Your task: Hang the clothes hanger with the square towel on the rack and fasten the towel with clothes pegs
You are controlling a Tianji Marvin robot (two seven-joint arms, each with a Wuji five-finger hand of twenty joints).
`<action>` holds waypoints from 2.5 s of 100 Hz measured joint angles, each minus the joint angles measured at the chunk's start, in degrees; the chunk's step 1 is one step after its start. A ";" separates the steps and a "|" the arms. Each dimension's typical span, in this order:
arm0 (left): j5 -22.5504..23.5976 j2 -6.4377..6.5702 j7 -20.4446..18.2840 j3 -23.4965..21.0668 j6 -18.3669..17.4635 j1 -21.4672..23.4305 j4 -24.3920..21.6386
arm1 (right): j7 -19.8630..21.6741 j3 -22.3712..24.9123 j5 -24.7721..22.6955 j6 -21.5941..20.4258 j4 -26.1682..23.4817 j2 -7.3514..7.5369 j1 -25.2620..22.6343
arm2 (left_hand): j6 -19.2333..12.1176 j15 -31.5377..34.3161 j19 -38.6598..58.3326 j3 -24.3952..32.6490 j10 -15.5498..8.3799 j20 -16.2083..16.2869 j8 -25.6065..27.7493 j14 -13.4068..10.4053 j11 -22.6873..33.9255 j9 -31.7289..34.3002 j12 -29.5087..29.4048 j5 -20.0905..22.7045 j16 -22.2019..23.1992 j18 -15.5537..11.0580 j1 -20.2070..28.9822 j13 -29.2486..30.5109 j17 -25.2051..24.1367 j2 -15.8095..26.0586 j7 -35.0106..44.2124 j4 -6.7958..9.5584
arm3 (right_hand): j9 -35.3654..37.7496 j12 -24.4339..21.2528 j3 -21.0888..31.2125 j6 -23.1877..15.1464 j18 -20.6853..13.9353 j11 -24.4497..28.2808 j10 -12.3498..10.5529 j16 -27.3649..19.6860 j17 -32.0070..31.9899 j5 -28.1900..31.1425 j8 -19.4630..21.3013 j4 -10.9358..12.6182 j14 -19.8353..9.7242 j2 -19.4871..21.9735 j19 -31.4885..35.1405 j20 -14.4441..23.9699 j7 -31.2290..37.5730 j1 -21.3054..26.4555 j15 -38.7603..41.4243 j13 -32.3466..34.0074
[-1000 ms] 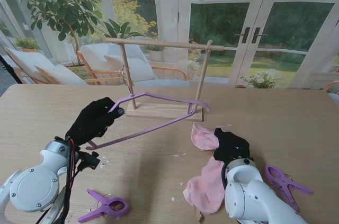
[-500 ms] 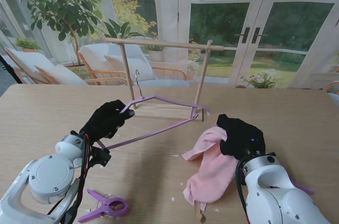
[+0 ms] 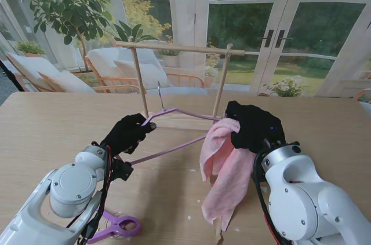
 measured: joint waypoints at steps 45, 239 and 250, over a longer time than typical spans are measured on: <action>-1.30 -0.66 1.16 1.90 2.57 -1.75 2.01 | 3.17 -5.56 2.20 8.66 -0.02 0.27 13.38 | 0.11 0.01 0.00 0.00 -0.14 -0.02 0.25 -0.02 0.53 -0.23 0.00 -0.70 0.00 0.00 0.01 0.00 0.01 0.01 0.06 0.00 | 0.29 0.04 0.01 0.00 -0.05 0.00 0.05 0.76 0.12 0.04 0.00 0.00 0.00 0.00 0.56 0.00 0.00 0.00 0.62 0.02; -23.24 -3.61 3.67 3.28 17.11 -1.23 -5.99 | -6.39 -13.17 3.74 15.54 5.66 -1.70 19.58 | 1.14 0.75 0.00 0.43 -0.20 -0.05 0.90 -0.05 1.40 -0.72 -0.89 -1.44 -0.06 -0.02 0.72 0.00 0.01 2.28 0.09 0.00 | 0.53 0.10 -0.02 0.00 -0.05 -0.02 0.42 2.22 0.15 0.64 0.00 0.01 0.27 -0.59 1.49 0.00 -0.13 0.12 0.90 0.04; -24.15 -3.91 4.35 2.97 17.62 -1.13 -6.77 | -3.97 -13.10 3.61 15.63 6.07 -1.31 19.49 | 1.16 0.74 0.00 0.51 -0.20 -0.06 0.91 -0.05 1.40 -0.72 -1.19 -1.44 -0.06 -0.03 0.73 0.00 0.01 2.29 0.09 0.00 | 0.53 0.05 -0.02 0.00 -0.05 -0.02 0.42 2.24 0.75 0.64 0.00 0.01 0.29 -0.59 1.81 0.00 -0.13 0.13 0.90 0.05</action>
